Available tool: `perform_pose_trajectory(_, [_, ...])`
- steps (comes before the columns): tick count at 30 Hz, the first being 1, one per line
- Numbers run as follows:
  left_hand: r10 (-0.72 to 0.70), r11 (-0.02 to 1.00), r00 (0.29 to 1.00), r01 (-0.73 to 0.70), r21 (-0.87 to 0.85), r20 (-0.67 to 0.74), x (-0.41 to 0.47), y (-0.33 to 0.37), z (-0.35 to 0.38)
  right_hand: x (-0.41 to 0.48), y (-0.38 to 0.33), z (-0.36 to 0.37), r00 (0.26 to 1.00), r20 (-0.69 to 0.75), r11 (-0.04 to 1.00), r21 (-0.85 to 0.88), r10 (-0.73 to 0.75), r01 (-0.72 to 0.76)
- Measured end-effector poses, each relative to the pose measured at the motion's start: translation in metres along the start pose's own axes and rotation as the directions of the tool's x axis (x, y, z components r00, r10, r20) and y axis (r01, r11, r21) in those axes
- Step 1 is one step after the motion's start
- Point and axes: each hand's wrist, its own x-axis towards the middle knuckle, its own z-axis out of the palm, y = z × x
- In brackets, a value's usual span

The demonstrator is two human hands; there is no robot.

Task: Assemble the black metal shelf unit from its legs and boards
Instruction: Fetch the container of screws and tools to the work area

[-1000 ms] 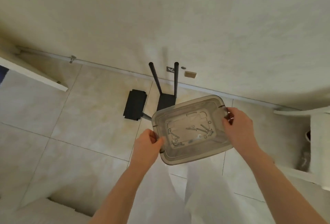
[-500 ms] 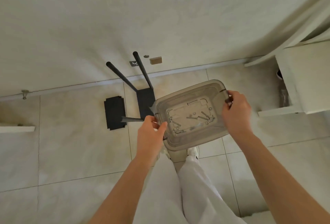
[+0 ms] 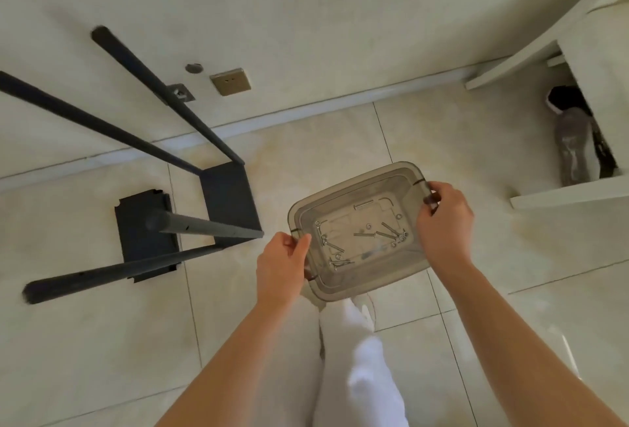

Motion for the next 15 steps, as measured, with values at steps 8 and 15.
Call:
perform_pose_trajectory(8, [-0.142, 0.971, 0.986, 0.156, -0.18, 0.088, 0.152, -0.104, 0.098, 0.107, 0.098, 0.184, 0.993, 0.005, 0.992, -0.04, -0.12, 0.12])
perform_pose_trajectory(15, [-0.209, 0.862, 0.949, 0.293, -0.413, 0.236, 0.23, -0.169, 0.153, 0.172, 0.144, 0.304, 0.965, 0.036, 0.95, -0.174, -0.258, 0.26])
